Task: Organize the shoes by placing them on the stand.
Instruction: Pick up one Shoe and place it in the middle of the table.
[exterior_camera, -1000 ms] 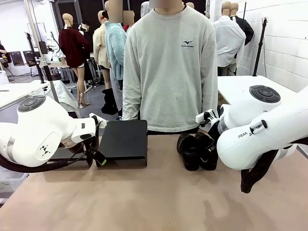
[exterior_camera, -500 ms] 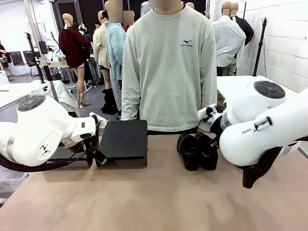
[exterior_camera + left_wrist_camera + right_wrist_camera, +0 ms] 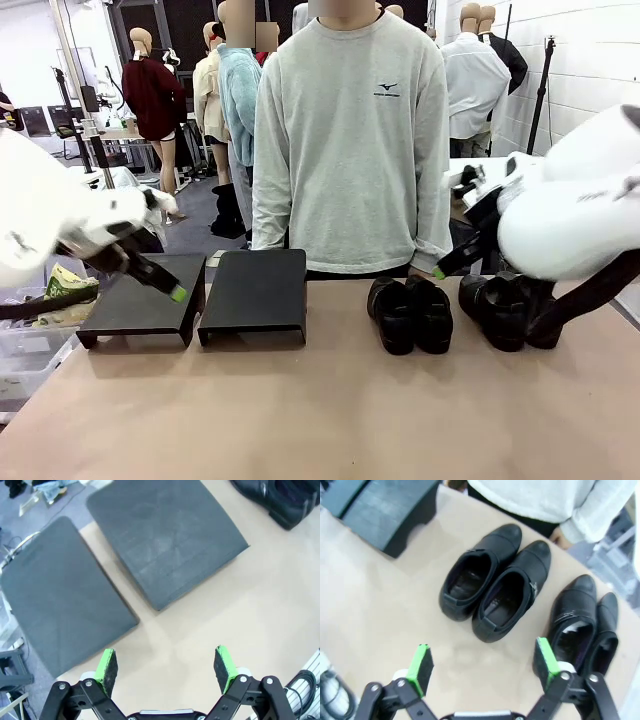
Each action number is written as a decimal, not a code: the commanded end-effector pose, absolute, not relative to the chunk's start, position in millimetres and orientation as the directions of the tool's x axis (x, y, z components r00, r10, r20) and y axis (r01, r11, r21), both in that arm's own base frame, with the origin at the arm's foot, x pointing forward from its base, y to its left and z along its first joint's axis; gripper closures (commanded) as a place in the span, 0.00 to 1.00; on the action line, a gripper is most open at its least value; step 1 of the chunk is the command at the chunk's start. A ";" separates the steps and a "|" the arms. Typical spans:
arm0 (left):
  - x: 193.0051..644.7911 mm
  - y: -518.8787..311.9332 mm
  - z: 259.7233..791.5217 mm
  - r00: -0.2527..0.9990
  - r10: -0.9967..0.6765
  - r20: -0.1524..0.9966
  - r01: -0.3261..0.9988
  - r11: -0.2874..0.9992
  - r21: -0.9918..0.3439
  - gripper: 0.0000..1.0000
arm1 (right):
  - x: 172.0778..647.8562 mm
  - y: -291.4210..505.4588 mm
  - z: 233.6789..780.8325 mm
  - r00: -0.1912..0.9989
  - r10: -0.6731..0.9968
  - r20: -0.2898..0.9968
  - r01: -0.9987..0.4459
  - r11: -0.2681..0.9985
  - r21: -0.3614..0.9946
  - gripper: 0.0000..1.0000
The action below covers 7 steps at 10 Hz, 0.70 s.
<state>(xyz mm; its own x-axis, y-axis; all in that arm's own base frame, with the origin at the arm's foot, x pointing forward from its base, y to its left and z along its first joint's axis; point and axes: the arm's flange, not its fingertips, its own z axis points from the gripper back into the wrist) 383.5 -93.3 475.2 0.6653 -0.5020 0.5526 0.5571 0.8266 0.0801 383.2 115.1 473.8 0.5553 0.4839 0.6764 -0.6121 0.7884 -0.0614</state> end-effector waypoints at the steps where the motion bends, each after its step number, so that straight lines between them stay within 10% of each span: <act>1: 388.2 -45.1 504.6 0.665 -0.462 0.587 0.583 0.812 -0.022 0.00 | 367.1 53.6 479.8 0.560 0.438 0.703 -0.663 0.746 0.063 0.00; 7: 359.5 20.5 542.5 0.575 -0.392 0.718 0.683 0.713 -0.157 0.00 | 363.9 -38.7 497.9 0.614 0.231 0.755 -0.640 0.706 0.304 0.00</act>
